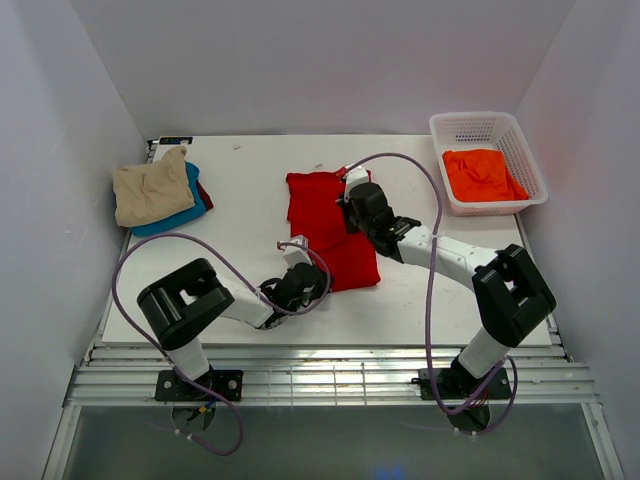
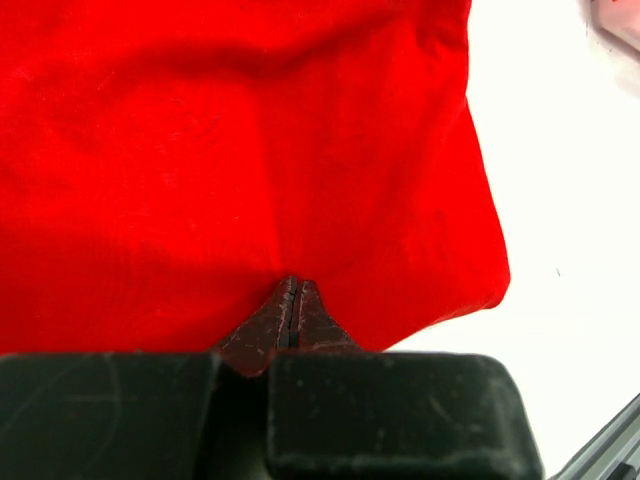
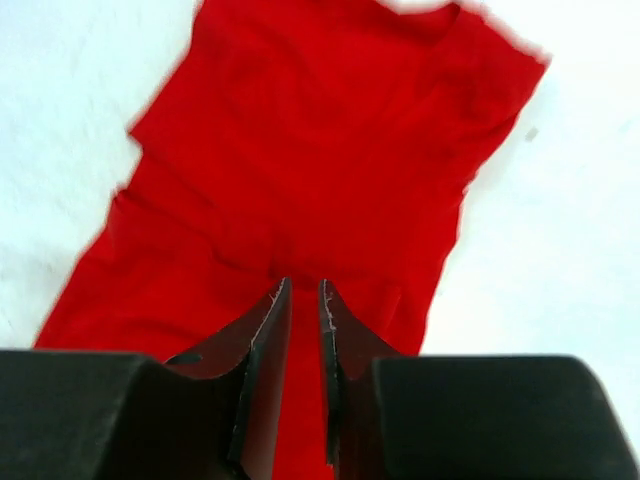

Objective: Fold and stack the t-shirts
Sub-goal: Fold the folded rectangular tshirt in 1/3 of the way, then grab one side of the 2/3 rectangular tshirt with both arms

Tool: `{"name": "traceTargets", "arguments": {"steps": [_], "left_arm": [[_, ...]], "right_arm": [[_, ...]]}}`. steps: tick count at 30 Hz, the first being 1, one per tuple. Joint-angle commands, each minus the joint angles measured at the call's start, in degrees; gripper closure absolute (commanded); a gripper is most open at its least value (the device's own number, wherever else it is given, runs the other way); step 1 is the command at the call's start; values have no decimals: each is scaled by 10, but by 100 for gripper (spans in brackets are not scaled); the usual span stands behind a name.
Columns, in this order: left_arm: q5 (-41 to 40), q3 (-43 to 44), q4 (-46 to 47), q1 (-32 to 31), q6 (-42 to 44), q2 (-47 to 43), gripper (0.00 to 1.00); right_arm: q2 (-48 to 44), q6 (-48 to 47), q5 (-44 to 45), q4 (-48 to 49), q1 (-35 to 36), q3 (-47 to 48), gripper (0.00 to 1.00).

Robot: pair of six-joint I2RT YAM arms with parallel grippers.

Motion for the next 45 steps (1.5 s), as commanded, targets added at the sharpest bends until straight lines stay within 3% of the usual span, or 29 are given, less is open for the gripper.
{"name": "traceTargets", "arguments": {"steps": [1, 5, 12, 19, 22, 23, 25, 26, 29, 30, 37, 45], "left_arm": [[20, -39, -151, -13, 13, 5, 100], [10, -55, -162, -30, 8, -11, 100], [-11, -66, -184, -62, -9, -22, 100], [-69, -28, -230, -92, 27, -57, 100], [-133, 18, -304, -104, 42, -104, 100], [-162, 25, -320, -106, 47, -116, 78], [-188, 34, -382, -107, 39, -155, 49], [-212, 35, -399, -107, 35, -168, 27], [-230, 18, -456, -106, 13, -217, 11], [-235, 13, -475, -106, 8, -241, 2], [-244, -66, -478, -100, -2, -368, 2], [-197, -122, -378, -80, 52, -392, 2]], "right_arm": [[11, 48, -41, -20, 6, -49, 77], [-3, 91, -46, -27, 17, -108, 64], [-61, 155, -22, -57, 41, -173, 62], [-146, 215, 79, -117, 107, -232, 62], [-177, 244, 103, -145, 134, -248, 52], [-183, 250, 105, -147, 140, -252, 50], [-189, 262, 109, -152, 142, -263, 46], [-190, 265, 109, -152, 144, -271, 43], [-188, 275, 114, -155, 145, -283, 40], [-185, 278, 114, -156, 145, -286, 39], [-176, 291, 83, -107, 145, -316, 38], [-186, 295, 68, -90, 147, -319, 39]]}}
